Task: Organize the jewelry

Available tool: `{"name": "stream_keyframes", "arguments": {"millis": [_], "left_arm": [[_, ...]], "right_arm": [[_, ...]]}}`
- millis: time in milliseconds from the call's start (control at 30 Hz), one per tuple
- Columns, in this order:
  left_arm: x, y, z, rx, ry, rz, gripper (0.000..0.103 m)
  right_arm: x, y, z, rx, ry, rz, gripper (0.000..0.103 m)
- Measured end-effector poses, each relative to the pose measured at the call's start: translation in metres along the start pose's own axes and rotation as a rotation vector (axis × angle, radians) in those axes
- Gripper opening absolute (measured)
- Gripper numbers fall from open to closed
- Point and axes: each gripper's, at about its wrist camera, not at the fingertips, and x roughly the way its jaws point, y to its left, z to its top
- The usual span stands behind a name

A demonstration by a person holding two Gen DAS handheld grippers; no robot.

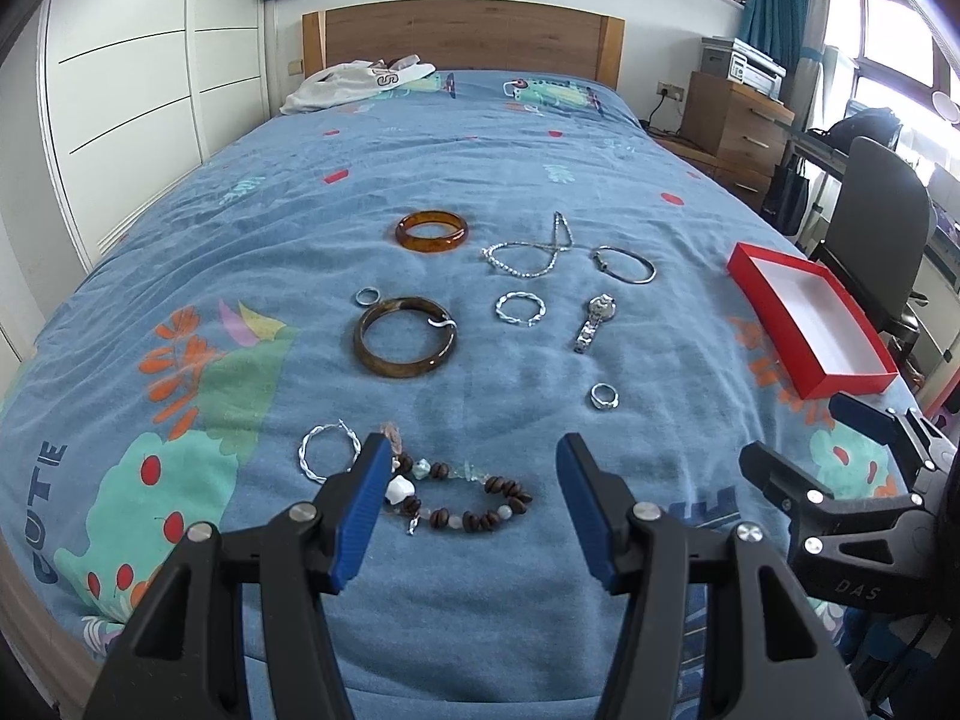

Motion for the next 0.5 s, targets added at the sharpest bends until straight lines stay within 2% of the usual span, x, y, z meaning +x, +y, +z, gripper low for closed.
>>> {"name": "stream_keyframes", "arguments": {"millis": [500], "left_arm": [[0.013,0.005,-0.001,0.011,0.033,-0.016,0.055]], "right_arm": [[0.007,0.012,0.003,-0.037,0.004,0.025,0.102]]}}
